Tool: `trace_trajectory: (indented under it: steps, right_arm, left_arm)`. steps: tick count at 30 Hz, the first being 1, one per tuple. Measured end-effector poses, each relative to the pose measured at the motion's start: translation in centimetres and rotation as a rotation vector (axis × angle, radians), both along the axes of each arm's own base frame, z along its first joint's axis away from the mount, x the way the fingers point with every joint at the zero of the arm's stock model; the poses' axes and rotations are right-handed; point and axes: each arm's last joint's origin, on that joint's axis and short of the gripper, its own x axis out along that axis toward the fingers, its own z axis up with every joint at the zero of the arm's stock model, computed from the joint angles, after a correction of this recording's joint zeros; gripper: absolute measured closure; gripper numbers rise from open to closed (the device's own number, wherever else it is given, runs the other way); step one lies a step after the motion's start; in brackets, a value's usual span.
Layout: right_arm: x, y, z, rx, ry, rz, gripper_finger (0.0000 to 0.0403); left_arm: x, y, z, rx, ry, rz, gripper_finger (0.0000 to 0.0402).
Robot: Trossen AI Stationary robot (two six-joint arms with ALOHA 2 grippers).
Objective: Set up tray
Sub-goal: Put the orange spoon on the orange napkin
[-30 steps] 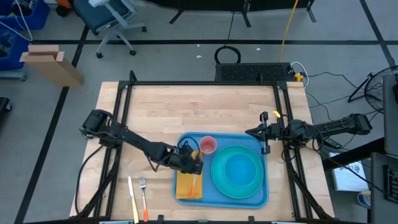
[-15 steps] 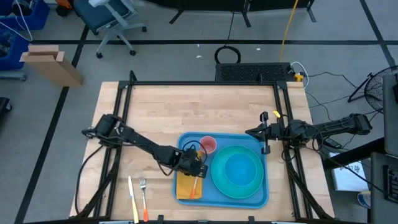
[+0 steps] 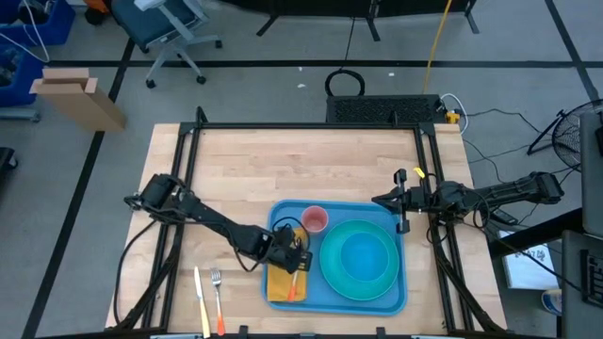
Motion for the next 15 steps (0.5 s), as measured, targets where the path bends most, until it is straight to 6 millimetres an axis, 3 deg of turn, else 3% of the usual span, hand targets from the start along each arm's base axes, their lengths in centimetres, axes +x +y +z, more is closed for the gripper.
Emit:
trace_trajectory:
  steps: [8, 15]
  right_arm:
    - [0.0, 0.0, -0.03, -0.001, 0.003, 0.0, 0.0403]
    - [0.0, 0.0, -0.03, -0.001, 0.003, 0.0, 0.0403]
  left_arm:
    - [-0.28, 0.18, -0.19, 0.019, 0.029, 0.035, 0.0377]
    - [-0.28, 0.2, -0.19, 0.023, 0.031, 0.025, 0.031]
